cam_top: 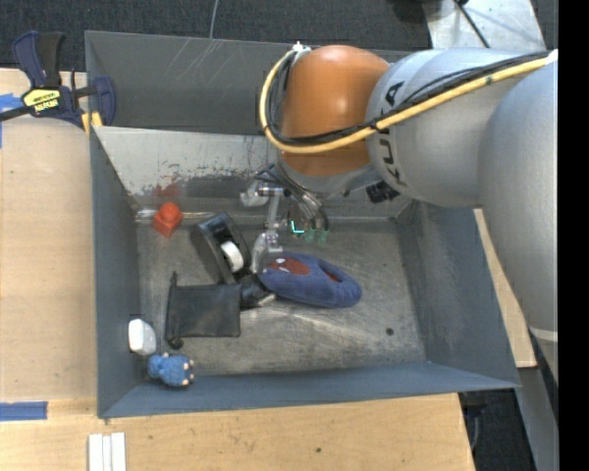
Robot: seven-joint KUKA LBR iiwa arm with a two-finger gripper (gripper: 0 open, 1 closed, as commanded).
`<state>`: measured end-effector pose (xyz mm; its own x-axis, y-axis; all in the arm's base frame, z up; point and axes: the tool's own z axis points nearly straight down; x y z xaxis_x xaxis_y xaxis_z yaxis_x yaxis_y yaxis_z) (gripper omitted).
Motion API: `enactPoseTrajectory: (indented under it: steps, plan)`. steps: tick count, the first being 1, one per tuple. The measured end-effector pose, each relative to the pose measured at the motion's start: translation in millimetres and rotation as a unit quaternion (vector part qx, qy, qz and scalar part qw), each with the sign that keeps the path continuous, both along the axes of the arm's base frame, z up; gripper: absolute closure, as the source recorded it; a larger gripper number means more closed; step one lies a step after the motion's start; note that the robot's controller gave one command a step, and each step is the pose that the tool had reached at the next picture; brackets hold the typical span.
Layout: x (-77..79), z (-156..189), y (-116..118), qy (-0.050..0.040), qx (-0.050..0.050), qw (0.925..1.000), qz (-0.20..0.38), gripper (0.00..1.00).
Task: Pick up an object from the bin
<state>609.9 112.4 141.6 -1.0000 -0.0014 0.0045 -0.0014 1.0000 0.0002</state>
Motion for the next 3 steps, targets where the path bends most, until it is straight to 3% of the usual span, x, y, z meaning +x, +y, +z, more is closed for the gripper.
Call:
enactPoseTrajectory:
  steps: [1, 2, 3]
  plan:
    - [16.6, -35, 42, -0.0098, 0.001, 0.9977, -0.068, 0.00]
    - [15.5, -37, 44, -0.0073, 0.001, 0.9977, -0.068, 1.00]
    - [15.0, 108, 50, -0.0037, 0.000, 0.9983, -0.059, 1.00]
